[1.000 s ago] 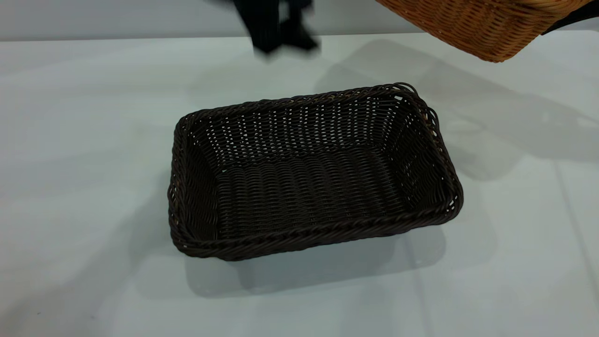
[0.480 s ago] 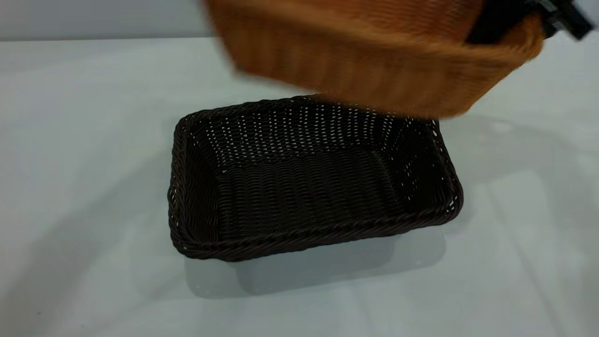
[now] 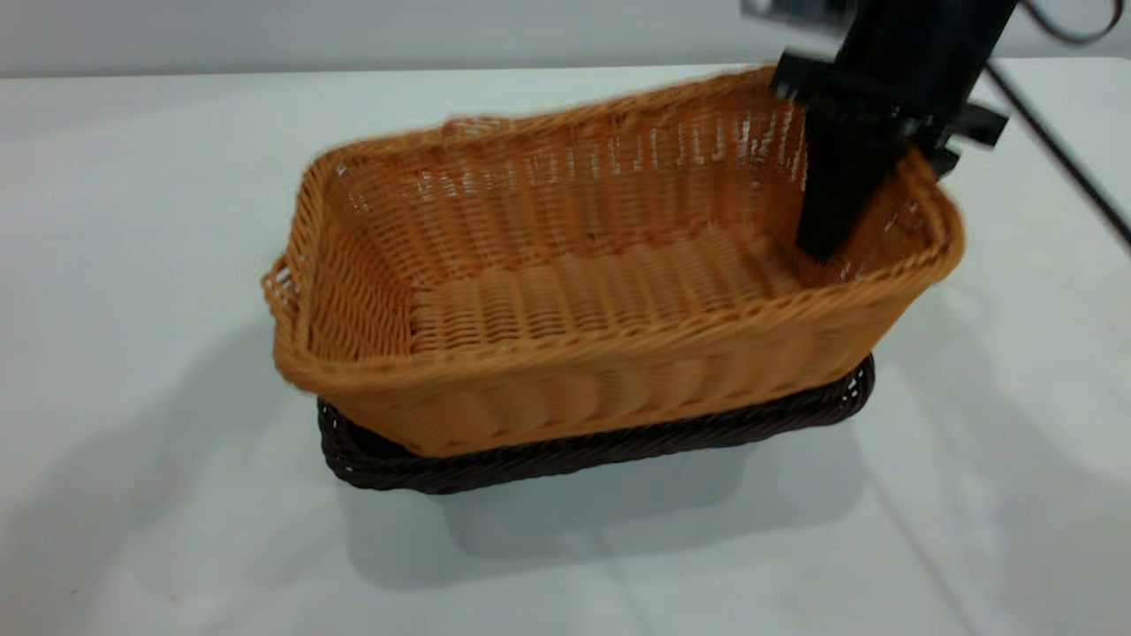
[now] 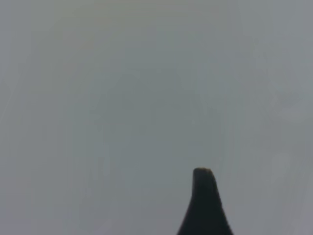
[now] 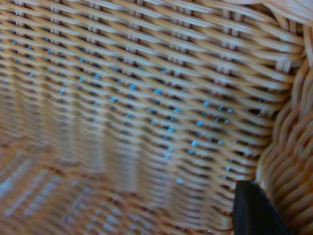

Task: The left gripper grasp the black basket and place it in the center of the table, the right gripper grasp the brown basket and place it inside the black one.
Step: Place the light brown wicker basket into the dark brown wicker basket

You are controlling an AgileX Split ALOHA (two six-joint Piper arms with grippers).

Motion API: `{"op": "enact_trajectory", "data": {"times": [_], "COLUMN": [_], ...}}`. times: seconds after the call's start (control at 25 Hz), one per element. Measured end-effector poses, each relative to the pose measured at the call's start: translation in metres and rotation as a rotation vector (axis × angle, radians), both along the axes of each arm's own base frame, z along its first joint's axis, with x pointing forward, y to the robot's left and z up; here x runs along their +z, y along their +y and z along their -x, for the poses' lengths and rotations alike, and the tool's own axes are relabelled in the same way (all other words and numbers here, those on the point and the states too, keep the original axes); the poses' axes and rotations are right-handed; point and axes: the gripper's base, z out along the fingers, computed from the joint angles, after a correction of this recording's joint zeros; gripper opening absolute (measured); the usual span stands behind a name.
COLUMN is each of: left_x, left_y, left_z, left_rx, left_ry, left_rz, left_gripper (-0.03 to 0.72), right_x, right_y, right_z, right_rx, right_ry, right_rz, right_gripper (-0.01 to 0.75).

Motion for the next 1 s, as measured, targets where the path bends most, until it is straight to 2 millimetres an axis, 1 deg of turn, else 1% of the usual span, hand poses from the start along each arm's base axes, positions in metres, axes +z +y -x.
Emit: {"op": "enact_trajectory", "data": {"times": [0.08, 0.28, 0.44, 0.68, 0.76, 0.8, 0.88, 1.0], "left_x": [0.0, 0.0, 0.0, 0.0, 0.0, 0.0, 0.0, 0.0], "left_y": [0.0, 0.0, 0.0, 0.0, 0.0, 0.0, 0.0, 0.0], "left_z": [0.0, 0.0, 0.0, 0.0, 0.0, 0.0, 0.0, 0.0], "left_rx": [0.0, 0.0, 0.004, 0.009, 0.009, 0.009, 0.009, 0.009], "left_ry": [0.0, 0.002, 0.017, 0.041, 0.042, 0.042, 0.042, 0.042], "left_rz": [0.0, 0.0, 0.023, 0.058, 0.06, 0.06, 0.06, 0.06], "left_gripper": [0.492, 0.492, 0.492, 0.492, 0.492, 0.492, 0.493, 0.494], "right_x": [-0.011, -0.027, -0.029, -0.032, -0.031, -0.031, -0.031, -0.03], "right_y": [0.002, 0.005, 0.005, 0.005, 0.005, 0.005, 0.006, 0.008], "right_z": [-0.001, -0.002, -0.004, -0.014, -0.015, -0.015, -0.015, -0.015], "right_rx": [-0.044, -0.068, -0.086, -0.146, -0.163, -0.167, -0.177, -0.188], "right_ry": [0.024, 0.054, 0.029, -0.064, -0.067, -0.067, -0.066, -0.058], "right_rz": [-0.009, -0.032, -0.03, -0.015, -0.018, -0.018, -0.022, -0.034], "right_gripper": [0.13, 0.13, 0.132, 0.145, 0.172, 0.199, 0.269, 0.403]}}
